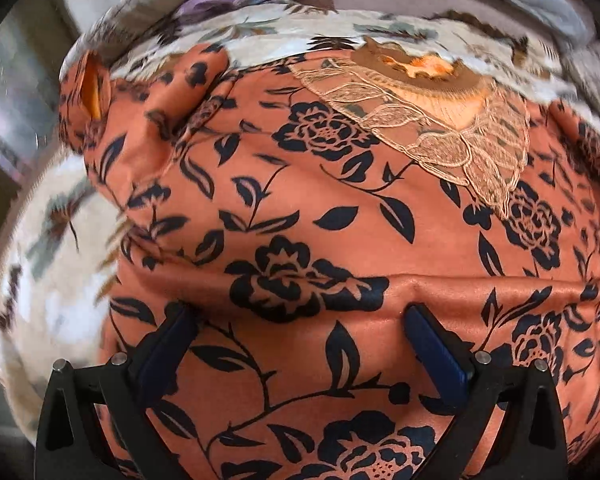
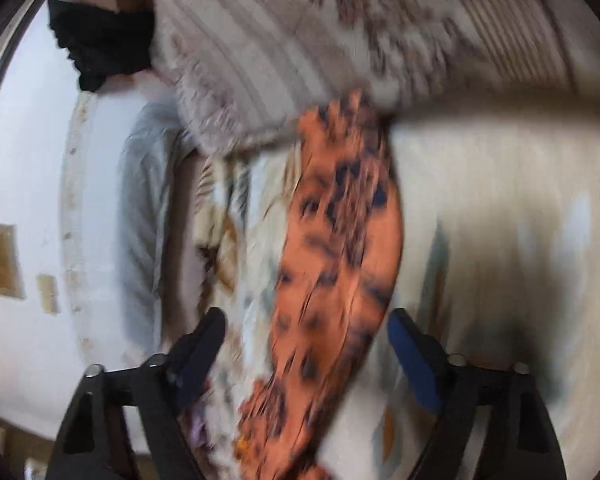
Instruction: Fold small clothes
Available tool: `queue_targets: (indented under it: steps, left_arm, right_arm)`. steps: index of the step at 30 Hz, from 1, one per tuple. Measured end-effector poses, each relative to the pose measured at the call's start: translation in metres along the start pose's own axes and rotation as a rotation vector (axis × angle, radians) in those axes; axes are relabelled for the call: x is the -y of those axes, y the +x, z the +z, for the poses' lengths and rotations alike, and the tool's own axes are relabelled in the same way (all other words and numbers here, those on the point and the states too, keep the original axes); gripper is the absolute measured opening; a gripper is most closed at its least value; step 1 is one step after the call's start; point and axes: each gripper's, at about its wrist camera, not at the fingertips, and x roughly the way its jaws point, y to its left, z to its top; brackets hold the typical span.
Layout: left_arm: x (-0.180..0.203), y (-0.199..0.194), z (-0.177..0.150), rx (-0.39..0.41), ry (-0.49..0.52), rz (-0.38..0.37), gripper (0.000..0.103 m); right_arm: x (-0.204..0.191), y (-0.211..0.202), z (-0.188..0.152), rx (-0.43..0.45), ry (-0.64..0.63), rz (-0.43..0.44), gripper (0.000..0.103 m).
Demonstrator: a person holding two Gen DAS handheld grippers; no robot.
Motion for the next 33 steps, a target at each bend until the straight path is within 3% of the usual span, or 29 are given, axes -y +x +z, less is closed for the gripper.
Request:
queue_targets:
  steps: [5, 7, 9, 10, 11, 13, 16, 18, 22, 25, 27, 29, 31, 33]
  left_arm:
    - [0.002, 0.001, -0.005, 0.01, -0.003, 0.004, 0.103]
    - [0.003, 0.001, -0.005, 0.014, -0.019, 0.012, 0.103]
    - [0.004, 0.002, -0.006, 0.021, -0.019, 0.023, 0.103]
    - [0.004, 0.002, -0.007, 0.019, -0.021, 0.022, 0.103]
    - [0.003, 0.002, -0.006, 0.016, -0.022, 0.019, 0.103]
    - [0.001, 0.002, -0.003, -0.006, -0.015, 0.006, 0.103]
    - [-0.004, -0.001, 0.005, -0.026, 0.007, 0.011, 0.103]
    - [-0.01, -0.013, 0.005, 0.024, 0.012, 0.069, 0.103]
    - [-0.033, -0.041, 0.008, 0.112, -0.004, 0.099, 0.103]
    - [-0.055, -0.063, 0.01, 0.187, -0.016, 0.134, 0.103]
    - [-0.068, -0.075, 0.012, 0.221, -0.023, 0.157, 0.103]
    - [-0.08, -0.083, 0.011, 0.237, -0.035, 0.167, 0.103]
    - [-0.087, -0.086, 0.009, 0.239, -0.047, 0.162, 0.103]
    - [-0.092, -0.087, 0.008, 0.24, -0.052, 0.16, 0.103]
  right_arm:
    - [-0.005, 0.025, 0.027, 0.068, -0.066, -0.089, 0.071]
    - [-0.013, 0.034, 0.031, 0.089, -0.13, -0.126, 0.058]
    - [-0.011, 0.045, 0.032, 0.092, -0.152, -0.161, 0.026]
    - [-0.01, 0.047, 0.032, 0.097, -0.153, -0.163, 0.023]
    - [-0.016, 0.048, 0.03, 0.097, -0.167, -0.157, 0.012]
    - [-0.031, 0.041, 0.018, 0.093, -0.211, -0.112, 0.008]
    - [-0.082, 0.027, -0.017, 0.06, -0.339, 0.04, 0.009]
    - [-0.11, 0.018, -0.048, 0.009, -0.392, 0.153, 0.009]
    - [-0.168, 0.013, -0.136, -0.146, -0.52, 0.347, 0.009]
    - [-0.19, 0.024, -0.201, -0.266, -0.577, 0.424, 0.009]
    - [-0.197, 0.042, -0.253, -0.394, -0.603, 0.456, 0.009]
    - [-0.195, 0.06, -0.299, -0.518, -0.609, 0.467, 0.013]
    - [-0.195, 0.078, -0.331, -0.611, -0.621, 0.459, 0.026]
    - [-0.193, 0.087, -0.359, -0.714, -0.623, 0.466, 0.098]
